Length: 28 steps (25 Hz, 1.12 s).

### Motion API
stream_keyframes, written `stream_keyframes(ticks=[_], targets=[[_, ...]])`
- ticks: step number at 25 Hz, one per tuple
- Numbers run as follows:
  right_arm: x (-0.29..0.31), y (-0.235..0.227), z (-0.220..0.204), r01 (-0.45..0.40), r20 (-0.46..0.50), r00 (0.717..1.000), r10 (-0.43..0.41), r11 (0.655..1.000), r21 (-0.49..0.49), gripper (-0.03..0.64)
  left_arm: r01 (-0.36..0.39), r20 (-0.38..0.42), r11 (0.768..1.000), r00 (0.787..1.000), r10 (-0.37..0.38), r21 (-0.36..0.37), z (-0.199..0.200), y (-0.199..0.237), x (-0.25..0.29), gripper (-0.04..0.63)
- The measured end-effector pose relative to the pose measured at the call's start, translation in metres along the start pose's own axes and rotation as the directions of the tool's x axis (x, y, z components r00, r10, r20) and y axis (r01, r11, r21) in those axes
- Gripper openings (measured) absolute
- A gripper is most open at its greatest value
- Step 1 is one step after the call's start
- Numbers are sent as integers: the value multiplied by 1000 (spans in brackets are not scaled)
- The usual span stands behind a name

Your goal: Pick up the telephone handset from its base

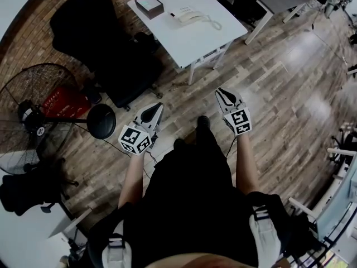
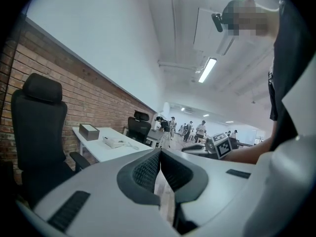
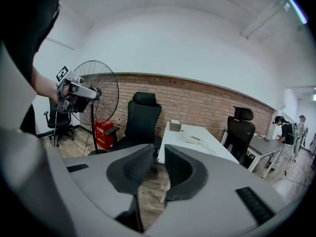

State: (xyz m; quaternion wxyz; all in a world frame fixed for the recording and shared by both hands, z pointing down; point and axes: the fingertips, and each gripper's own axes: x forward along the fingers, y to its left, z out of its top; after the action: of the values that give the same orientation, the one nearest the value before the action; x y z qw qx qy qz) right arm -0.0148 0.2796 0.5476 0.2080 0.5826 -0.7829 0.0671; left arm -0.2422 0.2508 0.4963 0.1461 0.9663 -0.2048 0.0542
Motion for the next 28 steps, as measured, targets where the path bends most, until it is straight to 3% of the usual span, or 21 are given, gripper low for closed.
stream_keyframes(ticks=[1, 2, 3, 7, 16, 28], targets=[[1, -2, 1, 12, 8, 1000, -12, 1000, 2, 139, 4, -4, 1000, 1000, -4, 2, 0, 1, 1, 18], [2, -3, 4, 23, 18, 1000, -24, 1000, 3, 304, 7, -7, 1000, 1000, -7, 4, -1, 3, 1, 18], [3, -3, 8, 32, 29, 999, -32, 999, 3, 408, 9, -9, 1000, 1000, -9, 4, -1, 4, 2, 18], [4, -3, 10, 50, 62, 997, -50, 999, -10, 524, 13, -14, 1000, 1000, -13, 2, -1, 7, 2, 18], [14, -9, 12, 20, 48, 999, -19, 1000, -20, 555, 3, -24, 1000, 1000, -3, -9, 0, 18, 12, 18], [40, -75, 12, -26, 42, 999, 28, 999, -40, 555, -62, 4, 998, 998, 62, -3, 23, 27, 66, 20]])
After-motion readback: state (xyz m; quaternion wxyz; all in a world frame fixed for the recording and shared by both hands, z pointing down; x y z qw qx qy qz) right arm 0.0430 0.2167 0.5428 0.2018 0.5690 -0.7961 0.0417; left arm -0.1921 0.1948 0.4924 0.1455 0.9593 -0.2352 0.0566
